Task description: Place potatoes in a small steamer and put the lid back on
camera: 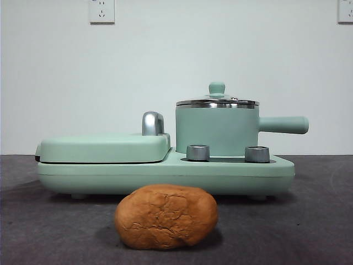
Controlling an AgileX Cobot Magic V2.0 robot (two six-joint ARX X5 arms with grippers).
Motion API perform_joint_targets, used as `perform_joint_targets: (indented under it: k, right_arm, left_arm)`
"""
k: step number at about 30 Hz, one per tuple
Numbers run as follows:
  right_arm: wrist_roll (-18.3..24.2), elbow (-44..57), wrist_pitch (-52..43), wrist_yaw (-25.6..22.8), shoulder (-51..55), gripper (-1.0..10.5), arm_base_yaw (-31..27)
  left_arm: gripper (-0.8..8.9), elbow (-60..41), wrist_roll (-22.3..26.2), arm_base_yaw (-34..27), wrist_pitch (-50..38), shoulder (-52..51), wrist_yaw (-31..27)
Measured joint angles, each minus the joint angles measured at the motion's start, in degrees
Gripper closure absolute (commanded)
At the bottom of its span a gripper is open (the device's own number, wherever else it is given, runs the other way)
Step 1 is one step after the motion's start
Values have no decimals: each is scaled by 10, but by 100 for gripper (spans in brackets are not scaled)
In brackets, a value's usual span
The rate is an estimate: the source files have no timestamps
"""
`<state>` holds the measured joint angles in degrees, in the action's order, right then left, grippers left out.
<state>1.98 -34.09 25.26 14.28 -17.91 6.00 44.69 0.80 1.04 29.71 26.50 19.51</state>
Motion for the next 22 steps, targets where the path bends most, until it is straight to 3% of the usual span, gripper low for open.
perform_joint_targets:
  k: [9,17,20,22]
  right_arm:
    - [135,-77,108,26,-120,931,4]
    - [204,-93,113,26,-149,930,36]
    - [209,-93,113,26,-149,898,41]
    - [212,-93,113,26,-149,778,41]
  left_arm:
    - [808,57,74,24,44,123,106]
    - [805,62,176,75,60,193,122]
    - [664,62,218,84,59,196,122]
    - [537,63,234,87,57,196,121]
